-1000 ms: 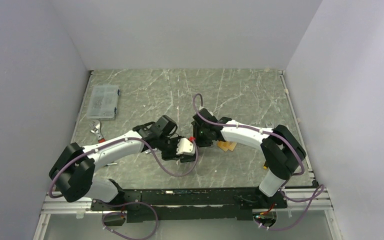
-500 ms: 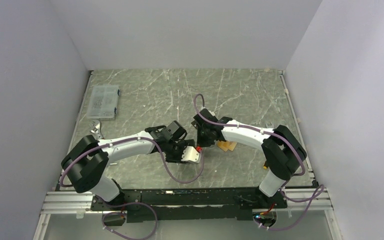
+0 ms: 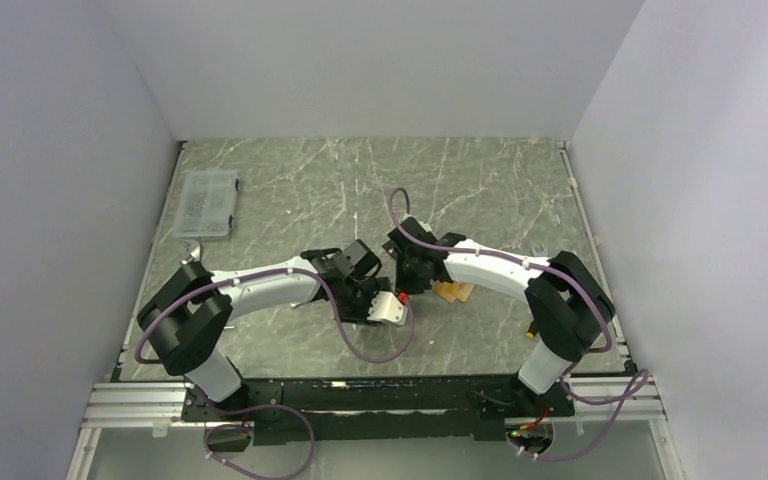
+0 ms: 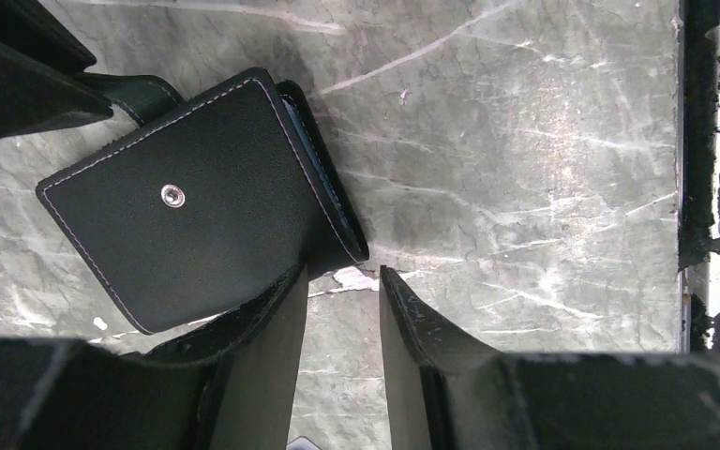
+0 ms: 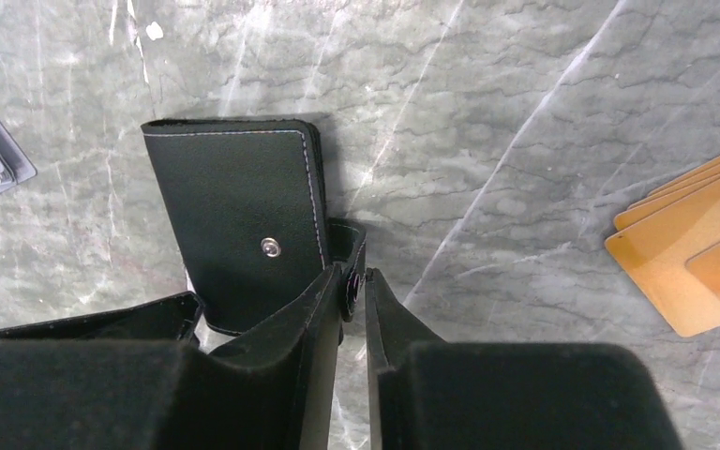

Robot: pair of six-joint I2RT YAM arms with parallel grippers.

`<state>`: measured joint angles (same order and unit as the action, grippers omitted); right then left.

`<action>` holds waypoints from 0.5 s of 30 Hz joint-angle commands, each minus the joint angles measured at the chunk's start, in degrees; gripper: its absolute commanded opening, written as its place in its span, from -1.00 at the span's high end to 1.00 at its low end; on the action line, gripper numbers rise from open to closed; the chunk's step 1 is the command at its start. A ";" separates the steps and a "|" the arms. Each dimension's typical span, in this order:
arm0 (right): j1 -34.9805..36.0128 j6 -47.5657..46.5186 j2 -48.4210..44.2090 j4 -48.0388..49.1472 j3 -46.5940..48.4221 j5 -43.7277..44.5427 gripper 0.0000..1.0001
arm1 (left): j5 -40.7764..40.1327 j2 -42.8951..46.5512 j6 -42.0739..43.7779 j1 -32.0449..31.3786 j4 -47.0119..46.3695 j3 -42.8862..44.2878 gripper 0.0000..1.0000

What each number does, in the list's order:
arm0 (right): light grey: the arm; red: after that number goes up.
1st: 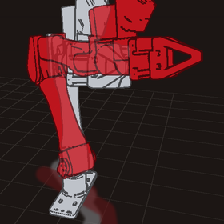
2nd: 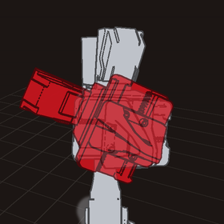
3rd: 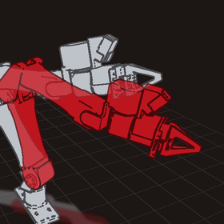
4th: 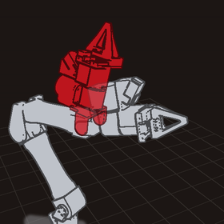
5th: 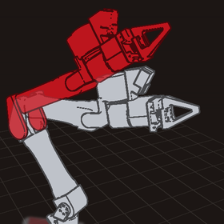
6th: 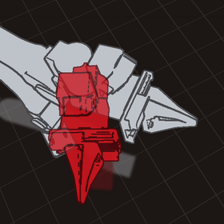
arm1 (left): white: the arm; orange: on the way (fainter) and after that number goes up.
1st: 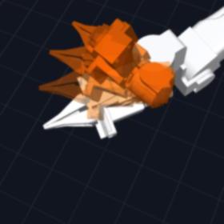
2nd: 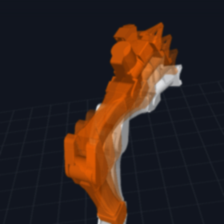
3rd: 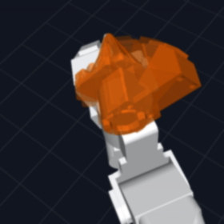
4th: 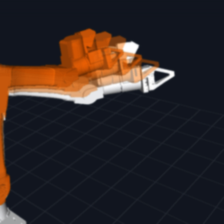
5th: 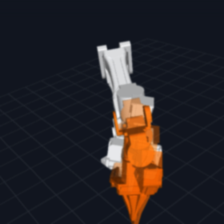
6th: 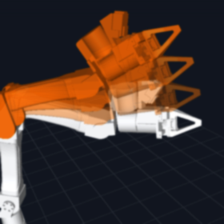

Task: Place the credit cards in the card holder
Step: Close the arm.

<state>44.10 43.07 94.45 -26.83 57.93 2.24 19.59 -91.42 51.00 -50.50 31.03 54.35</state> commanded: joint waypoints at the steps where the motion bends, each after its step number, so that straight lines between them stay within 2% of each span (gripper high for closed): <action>1: -0.68 0.42 -2.67 -2.11 2.58 1.97 0.67 | 1.27 2.64 2.74 -0.38 0.43 1.43 0.20; 7: -1.07 0.62 -3.66 -2.36 2.63 2.33 0.76 | 2.53 4.09 4.86 -0.30 3.54 3.28 0.19; 15: -1.03 0.74 -3.50 -2.03 2.20 1.05 0.96 | 2.96 2.55 2.96 -0.41 0.87 4.29 0.20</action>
<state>43.31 43.31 92.75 -28.08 58.48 3.09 20.21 -89.01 53.87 -50.50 33.30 57.04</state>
